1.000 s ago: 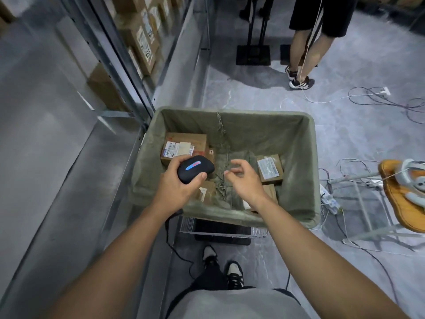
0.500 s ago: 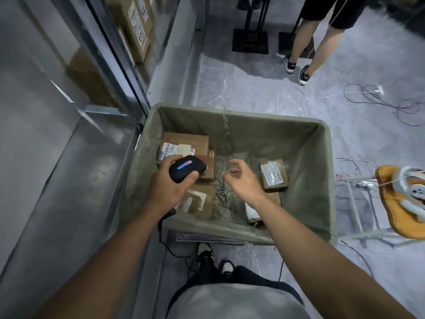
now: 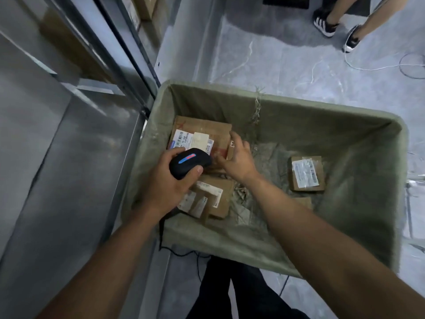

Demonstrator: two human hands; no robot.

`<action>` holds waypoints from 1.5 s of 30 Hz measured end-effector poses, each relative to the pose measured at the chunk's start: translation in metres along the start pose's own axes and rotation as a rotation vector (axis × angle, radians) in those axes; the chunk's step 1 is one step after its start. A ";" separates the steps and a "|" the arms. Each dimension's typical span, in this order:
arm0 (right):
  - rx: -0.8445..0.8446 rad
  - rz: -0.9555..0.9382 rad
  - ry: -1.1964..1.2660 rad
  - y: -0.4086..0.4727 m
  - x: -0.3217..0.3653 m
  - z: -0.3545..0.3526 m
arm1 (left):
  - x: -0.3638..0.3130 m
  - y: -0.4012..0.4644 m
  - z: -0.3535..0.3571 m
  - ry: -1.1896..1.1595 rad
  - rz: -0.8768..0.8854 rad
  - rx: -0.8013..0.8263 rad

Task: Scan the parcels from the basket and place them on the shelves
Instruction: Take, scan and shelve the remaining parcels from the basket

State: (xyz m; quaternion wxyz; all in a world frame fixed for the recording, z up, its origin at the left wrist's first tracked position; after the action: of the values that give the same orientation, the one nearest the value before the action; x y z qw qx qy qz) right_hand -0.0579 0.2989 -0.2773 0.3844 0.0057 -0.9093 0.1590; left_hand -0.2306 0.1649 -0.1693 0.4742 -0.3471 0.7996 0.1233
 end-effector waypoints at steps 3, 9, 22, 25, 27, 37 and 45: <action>-0.003 -0.007 -0.036 0.031 0.001 0.009 | 0.008 0.007 0.004 -0.035 -0.038 0.008; 0.077 -0.098 -0.257 0.073 0.013 0.031 | 0.025 0.015 0.011 -0.094 -0.138 0.041; 0.088 -0.035 -0.095 0.085 0.013 0.051 | 0.033 0.018 0.015 -0.118 -0.233 0.047; 0.085 -0.064 -0.092 0.081 0.013 0.048 | 0.033 0.016 0.014 -0.121 -0.244 0.045; 0.076 -0.072 -0.088 0.075 0.010 0.046 | 0.033 0.014 0.013 -0.123 -0.251 0.044; -0.022 -0.003 -0.004 0.046 -0.002 0.034 | 0.033 0.000 0.003 -0.132 -0.231 0.037; -0.089 -0.003 0.040 0.026 -0.012 0.016 | 0.034 -0.017 -0.007 -0.132 -0.218 0.018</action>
State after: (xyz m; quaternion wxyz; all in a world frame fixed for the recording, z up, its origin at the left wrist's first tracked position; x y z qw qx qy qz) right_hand -0.0646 0.3179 -0.3037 0.4027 -0.0130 -0.9076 0.1181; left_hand -0.2348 0.1337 -0.1920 0.5395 -0.4187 0.7253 0.0866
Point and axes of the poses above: each hand's wrist, its own y-axis towards the middle knuckle, its own z-axis out of the palm, x = y × z, the point moved 10 cm from there along y, towards the middle knuckle, and after that the axes turned 15 degrees about -x, right-handed, at the moved point
